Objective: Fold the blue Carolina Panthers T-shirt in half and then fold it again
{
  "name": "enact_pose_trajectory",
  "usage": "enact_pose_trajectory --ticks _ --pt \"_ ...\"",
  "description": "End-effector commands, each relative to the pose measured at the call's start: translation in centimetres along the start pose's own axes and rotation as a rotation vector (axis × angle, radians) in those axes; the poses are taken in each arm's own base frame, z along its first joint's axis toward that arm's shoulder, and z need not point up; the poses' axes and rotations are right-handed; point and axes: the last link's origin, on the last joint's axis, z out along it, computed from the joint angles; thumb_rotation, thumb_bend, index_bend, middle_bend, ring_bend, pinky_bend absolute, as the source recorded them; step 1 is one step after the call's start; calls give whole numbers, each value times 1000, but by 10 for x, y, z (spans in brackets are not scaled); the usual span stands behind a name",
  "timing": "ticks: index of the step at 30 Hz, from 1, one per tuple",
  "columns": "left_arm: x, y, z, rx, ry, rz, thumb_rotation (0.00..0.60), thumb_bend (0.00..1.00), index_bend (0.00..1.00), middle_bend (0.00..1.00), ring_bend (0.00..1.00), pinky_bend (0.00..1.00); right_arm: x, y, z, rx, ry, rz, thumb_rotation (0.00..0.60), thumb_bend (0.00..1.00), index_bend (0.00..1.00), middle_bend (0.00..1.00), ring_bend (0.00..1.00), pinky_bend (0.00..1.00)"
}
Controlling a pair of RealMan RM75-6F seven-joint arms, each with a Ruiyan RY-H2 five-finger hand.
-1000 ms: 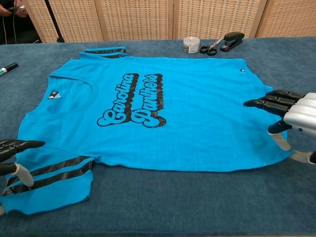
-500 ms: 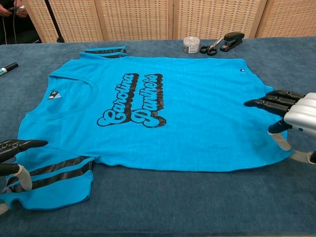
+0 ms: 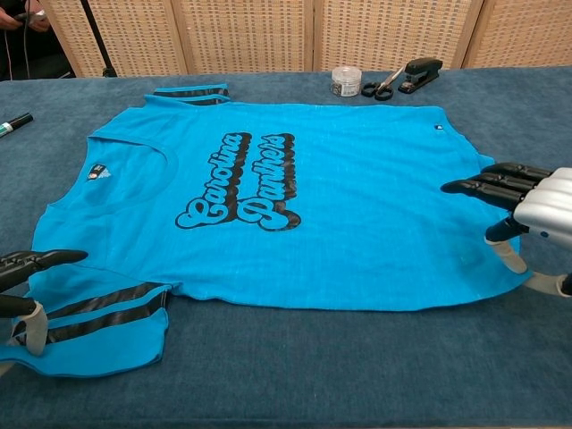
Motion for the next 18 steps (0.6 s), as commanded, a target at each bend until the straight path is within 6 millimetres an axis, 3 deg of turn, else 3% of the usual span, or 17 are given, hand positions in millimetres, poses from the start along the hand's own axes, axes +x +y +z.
enact_pose_trajectory --ticks 1,18 --pt "1 0 1 2 3 -7 600 501 578 0 0 0 0 0 0 -1 0 2 600 453 633 16 0 0" --pt "5 3 -1 10 8 -58 600 523 721 0 0 0 0 -1 -2 5 -4 9 600 452 637 16 0 0"
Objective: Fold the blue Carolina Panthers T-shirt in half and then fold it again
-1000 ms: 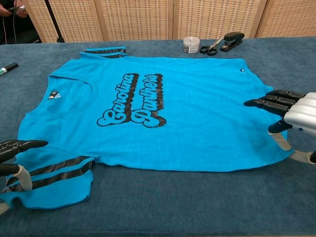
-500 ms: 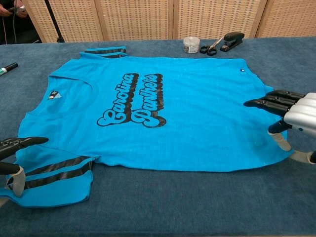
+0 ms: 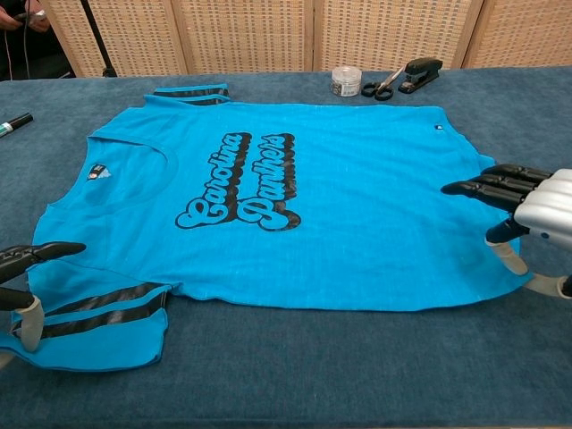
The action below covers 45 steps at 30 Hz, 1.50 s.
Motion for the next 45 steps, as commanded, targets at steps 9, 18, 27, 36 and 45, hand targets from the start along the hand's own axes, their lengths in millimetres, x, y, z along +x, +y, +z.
enact_pose_trajectory --ticks 9,18,27,36,45 --pt "9 1 -8 -1 -8 -56 600 560 732 0 0 0 4 -5 -8 30 10 31 600 453 641 20 0 0" --pt "22 10 -26 -68 -10 -112 600 584 735 0 0 0 7 -13 -31 141 10 69 600 462 656 27 0 0" --pt "28 16 -50 -141 -18 -119 600 575 737 0 0 0 7 -27 -51 224 -2 80 600 464 661 28 0 0" --pt "28 16 -65 -159 -53 -131 600 574 740 0 0 0 5 -34 -65 264 -10 72 600 465 663 32 0 0" --pt "26 20 -74 -177 -71 -150 600 568 740 0 0 0 0 -34 -86 308 -30 37 600 465 664 33 0 0"
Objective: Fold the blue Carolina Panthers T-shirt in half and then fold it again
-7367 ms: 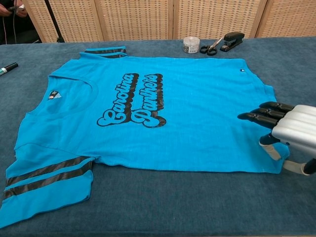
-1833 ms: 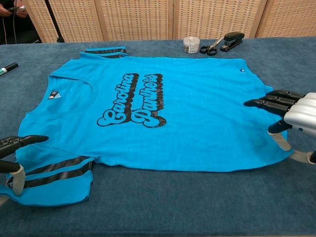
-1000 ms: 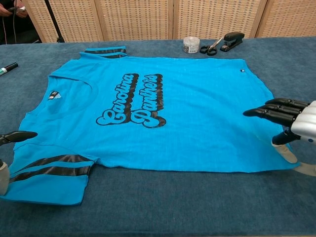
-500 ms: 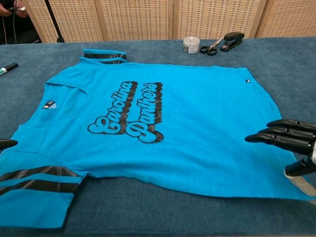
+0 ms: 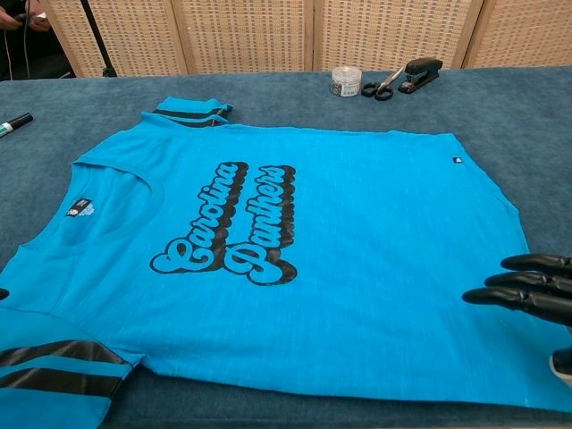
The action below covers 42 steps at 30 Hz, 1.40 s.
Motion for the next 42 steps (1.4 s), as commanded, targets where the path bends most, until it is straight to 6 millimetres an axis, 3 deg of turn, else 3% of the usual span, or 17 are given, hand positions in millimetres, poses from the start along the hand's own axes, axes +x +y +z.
enact_pose_trajectory --ticks 1,42 --pt "0 1 -1 -4 -1 -3 600 568 740 0 0 0 -1 0 -5 8 -4 -4 600 465 664 33 0 0" --pt "-9 19 -17 -57 -53 -46 600 566 740 0 0 0 0 -21 -34 127 30 1 600 466 666 38 0 0"
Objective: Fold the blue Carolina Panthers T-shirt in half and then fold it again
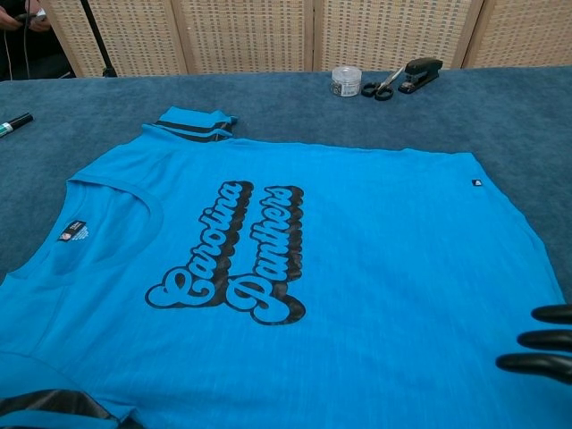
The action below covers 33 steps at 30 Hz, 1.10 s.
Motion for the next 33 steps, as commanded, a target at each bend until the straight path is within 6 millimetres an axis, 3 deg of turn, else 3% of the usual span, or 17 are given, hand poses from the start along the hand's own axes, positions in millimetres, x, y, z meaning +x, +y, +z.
enact_pose_trajectory --ticks 1,19,33 --pt "0 0 0 1 -2 -1 600 566 740 0 0 0 0 0 0 1 0 -1 600 466 666 38 0 0" --pt "13 -7 16 26 66 -7 600 566 740 0 0 0 6 13 1 -57 23 6 600 466 666 38 0 0" --pt "67 -18 58 102 223 65 600 571 740 0 0 0 56 62 17 -228 208 113 600 499 671 38 0 0"
